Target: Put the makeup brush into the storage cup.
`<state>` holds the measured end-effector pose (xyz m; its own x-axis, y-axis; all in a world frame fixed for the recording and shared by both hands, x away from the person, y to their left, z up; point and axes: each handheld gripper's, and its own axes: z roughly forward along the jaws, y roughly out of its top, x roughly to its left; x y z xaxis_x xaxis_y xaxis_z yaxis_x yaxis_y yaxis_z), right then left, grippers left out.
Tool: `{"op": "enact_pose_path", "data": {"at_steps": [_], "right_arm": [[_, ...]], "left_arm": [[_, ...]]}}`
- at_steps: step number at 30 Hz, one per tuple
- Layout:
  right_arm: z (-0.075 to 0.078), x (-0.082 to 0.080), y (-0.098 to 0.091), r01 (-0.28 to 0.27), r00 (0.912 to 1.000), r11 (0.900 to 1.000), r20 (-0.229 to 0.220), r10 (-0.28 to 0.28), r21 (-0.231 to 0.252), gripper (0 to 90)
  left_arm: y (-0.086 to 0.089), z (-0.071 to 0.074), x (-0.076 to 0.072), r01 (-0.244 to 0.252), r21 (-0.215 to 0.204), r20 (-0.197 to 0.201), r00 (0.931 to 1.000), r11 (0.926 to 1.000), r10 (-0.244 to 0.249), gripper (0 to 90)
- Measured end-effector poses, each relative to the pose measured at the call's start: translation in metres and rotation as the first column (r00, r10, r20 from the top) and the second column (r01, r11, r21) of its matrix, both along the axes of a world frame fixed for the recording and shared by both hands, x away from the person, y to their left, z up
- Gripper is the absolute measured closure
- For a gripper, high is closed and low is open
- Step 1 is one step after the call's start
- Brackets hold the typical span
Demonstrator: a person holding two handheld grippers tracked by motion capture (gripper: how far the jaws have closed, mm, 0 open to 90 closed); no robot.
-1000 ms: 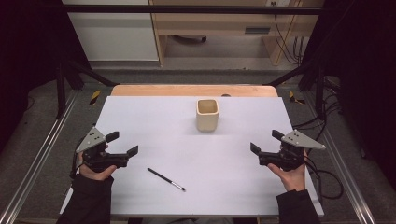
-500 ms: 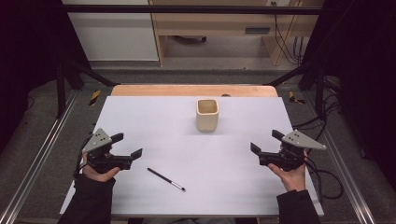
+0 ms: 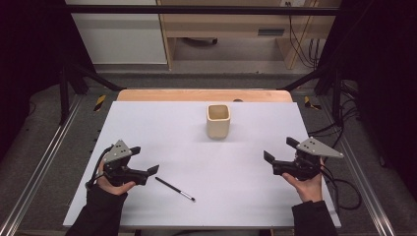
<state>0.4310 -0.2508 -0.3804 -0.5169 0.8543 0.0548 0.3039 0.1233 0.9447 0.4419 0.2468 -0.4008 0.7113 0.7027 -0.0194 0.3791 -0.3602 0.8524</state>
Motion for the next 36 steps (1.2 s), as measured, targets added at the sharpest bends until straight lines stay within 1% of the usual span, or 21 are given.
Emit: {"op": "enact_pose_path", "data": {"at_steps": [1,2,3,5,10,11,14,17,19,23,26,27,28,29,30,31,32,33,34,35,36], "right_arm": [[0.0,0.0,0.0,-0.001,1.0,1.0,0.003,0.001,0.0,5.7],[0.0,0.0,0.0,0.0,1.0,1.0,0.0,0.0,0.001,5.7],[0.0,0.0,0.001,0.0,1.0,1.0,-0.002,0.0,-0.001,5.7],[-0.001,0.0,0.001,0.0,1.0,1.0,0.0,0.0,-0.003,5.7],[0.0,0.0,0.002,-0.003,1.0,1.0,-0.003,0.003,-0.007,5.6],[0.0,-0.001,0.002,-0.004,1.0,1.0,-0.001,0.004,-0.007,5.7],[0.001,-0.001,0.002,-0.002,1.0,1.0,0.002,0.002,-0.002,5.7],[0.001,-0.001,0.002,-0.003,1.0,1.0,0.003,0.003,-0.002,5.7],[0.0,-0.001,0.003,-0.002,1.0,0.9999,-0.001,0.002,-0.011,5.7],[-0.001,0.0,0.005,-0.009,0.9999,0.9997,-0.007,0.009,-0.021,5.7],[0.0,-0.001,0.004,-0.004,1.0,0.9999,-0.003,0.004,-0.013,5.7],[0.0,-0.001,0.004,-0.004,1.0,0.9999,-0.003,0.004,-0.013,5.7],[0.001,-0.002,0.003,-0.004,1.0,0.9999,0.001,0.004,-0.013,5.7],[0.001,-0.002,0.003,-0.004,1.0,0.9999,0.001,0.004,-0.013,5.7],[0.001,-0.002,0.003,-0.005,1.0,0.9999,0.0,0.005,-0.012,5.7],[0.001,-0.001,0.003,-0.003,1.0,0.9999,0.0,0.003,-0.012,5.7],[0.0,-0.001,0.004,-0.003,1.0,0.9999,-0.001,0.003,-0.015,5.7],[0.0,-0.001,0.004,-0.002,1.0,0.9999,-0.004,0.002,-0.017,5.7],[0.0,-0.001,0.004,-0.004,1.0,0.9998,-0.006,0.004,-0.021,5.7],[-0.001,0.0,0.005,-0.002,1.0,0.9997,-0.005,0.002,-0.024,5.7],[-0.001,0.0,0.005,-0.002,1.0,0.9997,-0.005,0.002,-0.024,5.7]], "left_arm": [[0.0,0.0,0.0,0.0,0.0,0.0,1.0,1.0,0.0,5.9],[-0.003,-0.002,0.0,0.014,0.019,-0.01,0.9999,0.9997,-0.014,5.9],[-0.003,-0.002,0.0,0.014,0.019,-0.01,0.9999,0.9997,-0.014,5.9],[-0.006,-0.005,0.0,0.03,0.032,-0.024,0.9993,0.999,-0.029,5.9],[-0.013,-0.01,0.001,0.066,0.067,-0.054,0.9966,0.9956,-0.062,5.8],[-0.017,-0.013,0.001,0.082,0.085,-0.061,0.9952,0.993,-0.077,5.9],[-0.02,-0.016,0.0,0.097,0.092,-0.071,0.9934,0.991,-0.09,6.1],[-0.025,-0.021,0.001,0.122,0.115,-0.092,0.9895,0.9858,-0.112,6.1],[-0.028,-0.025,0.001,0.13,0.12,-0.107,0.9873,0.9842,-0.117,6.4],[-0.035,-0.032,0.0,0.161,0.151,-0.133,0.981,0.9753,-0.142,7.0],[-0.041,-0.037,-0.001,0.185,0.171,-0.148,0.9758,0.9677,-0.161,7.8],[-0.042,-0.038,-0.001,0.196,0.178,-0.156,0.9732,0.9642,-0.169,7.8],[-0.045,-0.042,-0.002,0.214,0.195,-0.169,0.9686,0.9571,-0.182,8.4],[-0.045,-0.042,-0.002,0.214,0.195,-0.169,0.9686,0.9571,-0.182,8.7],[-0.047,-0.045,-0.002,0.232,0.208,-0.181,0.9637,0.9501,-0.196,9.1],[-0.047,-0.045,-0.002,0.232,0.208,-0.181,0.9637,0.9501,-0.196,9.6],[-0.05,-0.048,-0.002,0.247,0.22,-0.192,0.9594,0.9437,-0.206,10.1],[-0.05,-0.048,-0.002,0.247,0.22,-0.192,0.9594,0.9437,-0.206,10.4],[-0.051,-0.05,-0.003,0.251,0.23,-0.194,0.9586,0.9404,-0.208,11.1],[-0.052,-0.051,-0.003,0.254,0.23,-0.196,0.9577,0.9396,-0.211,12.1],[-0.053,-0.051,-0.002,0.261,0.227,-0.2,0.9554,0.9385,-0.217,12.1]]}}
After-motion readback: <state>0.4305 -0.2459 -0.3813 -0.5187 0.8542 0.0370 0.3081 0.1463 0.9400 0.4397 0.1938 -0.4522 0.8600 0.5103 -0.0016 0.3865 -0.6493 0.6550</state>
